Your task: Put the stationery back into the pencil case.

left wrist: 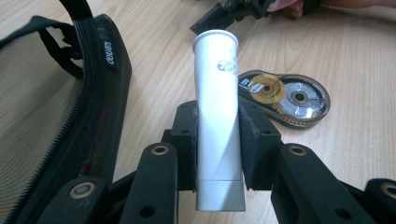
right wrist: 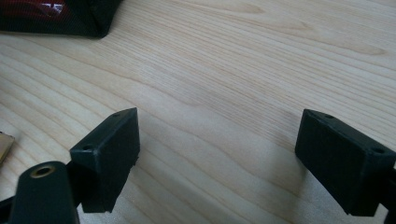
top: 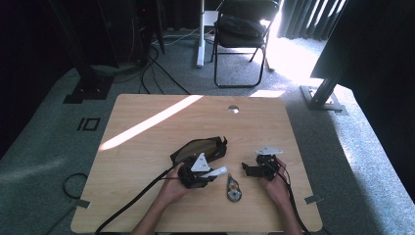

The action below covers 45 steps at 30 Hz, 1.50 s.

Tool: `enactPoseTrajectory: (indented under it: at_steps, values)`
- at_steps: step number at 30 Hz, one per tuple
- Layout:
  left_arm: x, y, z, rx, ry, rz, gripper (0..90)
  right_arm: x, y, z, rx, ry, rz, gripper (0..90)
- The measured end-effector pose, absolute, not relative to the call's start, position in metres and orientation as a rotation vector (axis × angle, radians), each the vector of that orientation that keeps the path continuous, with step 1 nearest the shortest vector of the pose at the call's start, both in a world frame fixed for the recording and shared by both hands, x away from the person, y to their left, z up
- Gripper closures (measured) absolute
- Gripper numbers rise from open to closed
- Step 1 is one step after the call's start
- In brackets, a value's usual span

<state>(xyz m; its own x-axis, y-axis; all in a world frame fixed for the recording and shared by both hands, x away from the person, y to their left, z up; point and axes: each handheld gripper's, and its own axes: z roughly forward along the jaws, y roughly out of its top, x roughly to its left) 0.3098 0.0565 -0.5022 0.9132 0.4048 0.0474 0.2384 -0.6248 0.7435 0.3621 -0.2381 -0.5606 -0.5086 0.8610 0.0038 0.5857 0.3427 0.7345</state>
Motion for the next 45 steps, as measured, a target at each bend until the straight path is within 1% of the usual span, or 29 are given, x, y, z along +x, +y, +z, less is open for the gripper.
enactPoseTrajectory:
  at_steps: [45]
  values:
    - [0.312,0.072,-0.471,2.233,0.409,0.306,70.5,0.362,-0.238,-0.561,1.273,2.227,0.977,13.7]
